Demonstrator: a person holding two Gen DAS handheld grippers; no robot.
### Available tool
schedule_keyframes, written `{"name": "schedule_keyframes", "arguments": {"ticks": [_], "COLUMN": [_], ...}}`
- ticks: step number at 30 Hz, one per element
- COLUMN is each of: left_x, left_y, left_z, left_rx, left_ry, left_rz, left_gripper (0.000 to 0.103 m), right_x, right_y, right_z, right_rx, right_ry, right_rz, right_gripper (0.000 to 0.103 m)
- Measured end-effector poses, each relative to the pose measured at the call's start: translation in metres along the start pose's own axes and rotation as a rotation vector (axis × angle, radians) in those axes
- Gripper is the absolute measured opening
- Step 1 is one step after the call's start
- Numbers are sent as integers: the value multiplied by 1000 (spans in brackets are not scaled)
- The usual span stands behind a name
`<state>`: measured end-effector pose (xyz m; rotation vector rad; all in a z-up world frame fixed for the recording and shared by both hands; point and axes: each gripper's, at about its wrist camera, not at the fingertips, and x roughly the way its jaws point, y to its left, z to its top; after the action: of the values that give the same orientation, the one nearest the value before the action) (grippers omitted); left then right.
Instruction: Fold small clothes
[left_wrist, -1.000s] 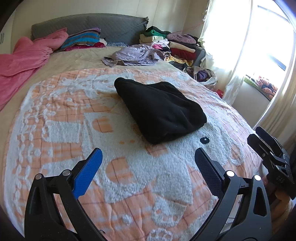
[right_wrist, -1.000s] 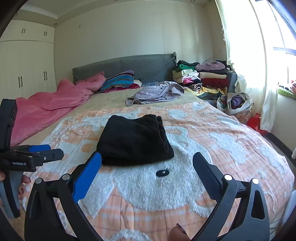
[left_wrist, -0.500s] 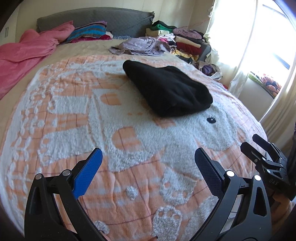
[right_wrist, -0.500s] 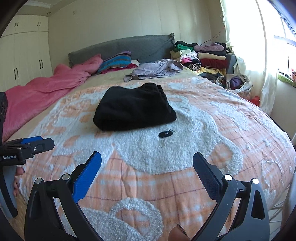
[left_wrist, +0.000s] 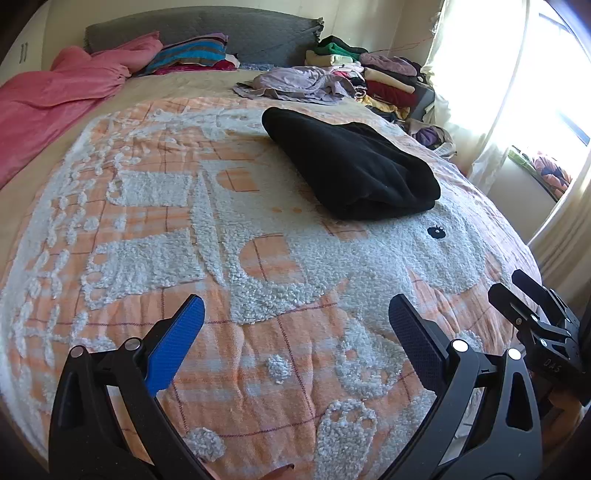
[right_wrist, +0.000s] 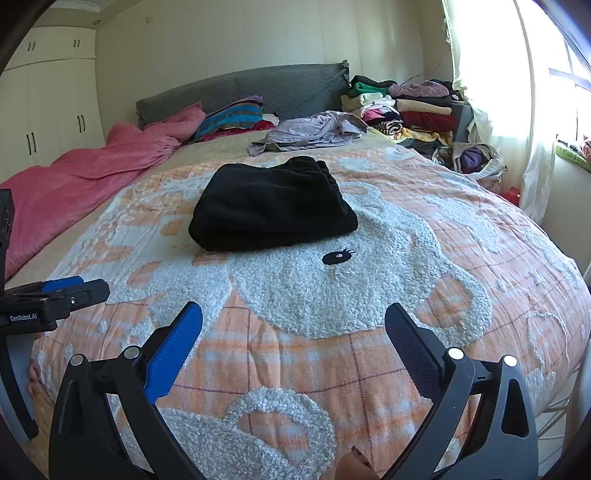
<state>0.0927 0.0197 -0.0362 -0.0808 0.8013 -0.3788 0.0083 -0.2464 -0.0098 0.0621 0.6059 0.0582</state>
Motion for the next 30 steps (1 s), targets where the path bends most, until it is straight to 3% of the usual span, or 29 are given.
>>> {"name": "schedule_keyframes", "arguments": {"ticks": [30], "left_x": [-5], "left_y": [1], "left_z": [-2], "left_rx": [1], "left_ry": [-2], "left_rz": [29], "left_gripper": [93], "right_x": [-1], "right_y": [3], "right_z": [-1], "right_rx": [-10], "right_ry": [-3], "right_rz": [-9], "right_gripper": [98]}}
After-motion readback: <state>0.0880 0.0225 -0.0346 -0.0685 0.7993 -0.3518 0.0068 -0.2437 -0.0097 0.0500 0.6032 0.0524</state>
